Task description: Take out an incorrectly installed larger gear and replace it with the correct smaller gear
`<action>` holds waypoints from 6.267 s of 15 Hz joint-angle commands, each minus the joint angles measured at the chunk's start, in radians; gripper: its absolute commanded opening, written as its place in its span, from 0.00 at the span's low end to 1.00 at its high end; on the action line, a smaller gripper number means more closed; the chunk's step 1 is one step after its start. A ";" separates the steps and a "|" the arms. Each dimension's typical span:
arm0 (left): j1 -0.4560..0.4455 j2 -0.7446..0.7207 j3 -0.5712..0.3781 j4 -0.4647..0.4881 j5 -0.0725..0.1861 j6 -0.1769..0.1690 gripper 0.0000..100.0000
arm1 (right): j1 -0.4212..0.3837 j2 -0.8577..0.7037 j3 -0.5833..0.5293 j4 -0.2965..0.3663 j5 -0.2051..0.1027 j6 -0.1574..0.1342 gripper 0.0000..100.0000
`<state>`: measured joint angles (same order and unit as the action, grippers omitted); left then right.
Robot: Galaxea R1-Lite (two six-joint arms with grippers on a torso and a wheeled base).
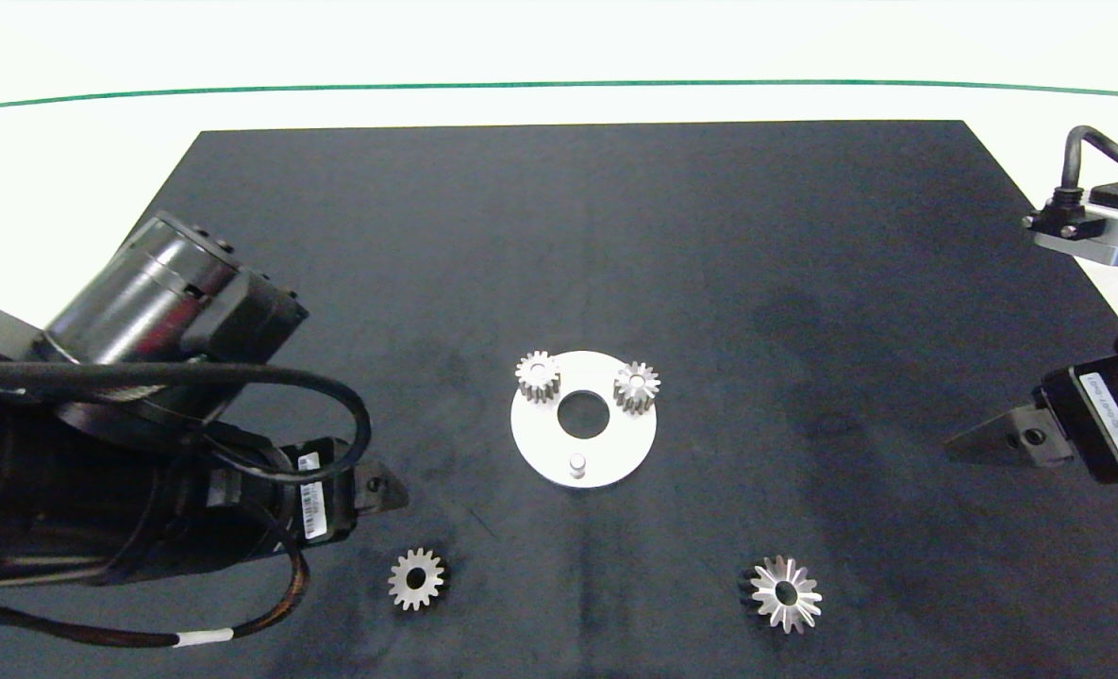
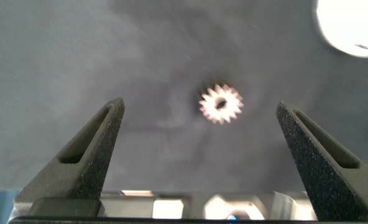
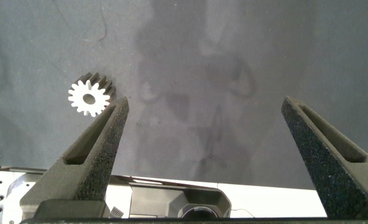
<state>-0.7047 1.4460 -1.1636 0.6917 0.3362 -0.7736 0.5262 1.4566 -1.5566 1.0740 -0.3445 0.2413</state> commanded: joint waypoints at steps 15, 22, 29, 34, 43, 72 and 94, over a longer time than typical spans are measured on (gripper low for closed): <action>-0.162 0.113 0.228 -0.273 0.057 0.005 1.00 | -0.008 -0.016 0.038 -0.051 -0.004 -0.005 1.00; -0.157 0.113 0.312 -0.399 0.057 0.074 0.99 | -0.008 -0.016 0.039 -0.052 -0.004 -0.005 1.00; -0.150 0.116 0.312 -0.403 0.073 0.076 0.86 | -0.005 -0.013 0.044 -0.057 -0.004 -0.005 1.00; -0.148 0.123 0.312 -0.405 0.086 0.076 0.75 | -0.003 -0.013 0.046 -0.057 -0.004 -0.005 1.00; -0.157 0.136 0.314 -0.419 0.150 0.076 0.57 | -0.002 -0.012 0.061 -0.072 -0.019 -0.007 1.00; -0.196 0.152 0.311 -0.393 0.152 0.071 0.23 | 0.018 -0.013 0.082 -0.100 -0.019 -0.007 1.00; -0.194 0.146 -0.034 -0.227 0.152 0.175 0.00 | 0.078 -0.213 0.139 -0.131 -0.034 -0.051 1.00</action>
<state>-0.8947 1.5538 -1.1751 0.4617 0.4849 -0.5949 0.6047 1.2723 -1.4153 0.9389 -0.3766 0.1881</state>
